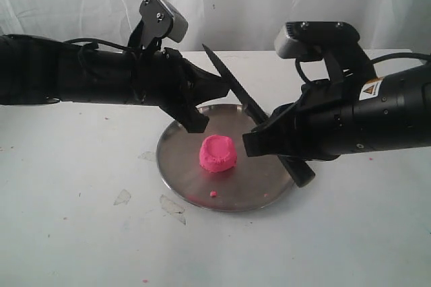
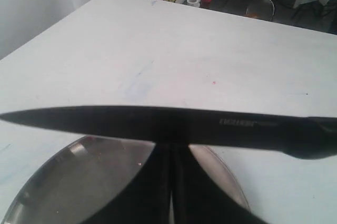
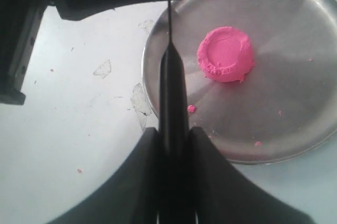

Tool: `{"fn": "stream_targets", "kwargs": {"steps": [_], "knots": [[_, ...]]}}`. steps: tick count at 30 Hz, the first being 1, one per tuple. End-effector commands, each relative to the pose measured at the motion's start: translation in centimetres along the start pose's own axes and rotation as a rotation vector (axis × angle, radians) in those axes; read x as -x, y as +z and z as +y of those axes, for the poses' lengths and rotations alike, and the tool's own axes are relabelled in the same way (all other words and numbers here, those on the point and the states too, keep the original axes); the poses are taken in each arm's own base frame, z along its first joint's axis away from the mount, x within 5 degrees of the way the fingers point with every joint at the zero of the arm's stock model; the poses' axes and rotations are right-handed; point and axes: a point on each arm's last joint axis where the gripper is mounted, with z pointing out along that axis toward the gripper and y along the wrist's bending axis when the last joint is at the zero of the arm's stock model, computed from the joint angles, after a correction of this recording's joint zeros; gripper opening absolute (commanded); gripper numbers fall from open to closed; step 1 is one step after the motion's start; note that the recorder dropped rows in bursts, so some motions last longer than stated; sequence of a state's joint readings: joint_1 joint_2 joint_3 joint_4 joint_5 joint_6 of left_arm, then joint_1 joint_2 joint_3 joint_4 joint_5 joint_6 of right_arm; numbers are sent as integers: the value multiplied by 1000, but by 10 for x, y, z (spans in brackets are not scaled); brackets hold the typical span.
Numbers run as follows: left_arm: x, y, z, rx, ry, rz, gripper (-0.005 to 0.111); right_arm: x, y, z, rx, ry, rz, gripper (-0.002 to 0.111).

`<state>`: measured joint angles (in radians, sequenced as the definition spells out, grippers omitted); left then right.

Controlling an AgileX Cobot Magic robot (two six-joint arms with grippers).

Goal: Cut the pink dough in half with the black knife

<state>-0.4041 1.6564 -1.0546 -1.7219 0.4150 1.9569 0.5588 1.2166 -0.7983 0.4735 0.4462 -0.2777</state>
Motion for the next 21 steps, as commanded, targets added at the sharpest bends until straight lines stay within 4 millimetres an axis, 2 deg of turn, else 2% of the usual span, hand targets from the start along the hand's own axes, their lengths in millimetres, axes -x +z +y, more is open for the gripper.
{"fn": "stream_targets", "kwargs": {"steps": [1, 16, 21], "knots": [[8, 0, -2, -11, 148, -39, 0, 1, -2, 1, 8, -6, 2, 0], [8, 0, -2, -13, 148, -40, 0, -5, 1, 0, 9, -5, 32, 0], [8, 0, -2, -13, 148, -40, 0, -11, 7, -1, 11, 10, 74, 0]]}}
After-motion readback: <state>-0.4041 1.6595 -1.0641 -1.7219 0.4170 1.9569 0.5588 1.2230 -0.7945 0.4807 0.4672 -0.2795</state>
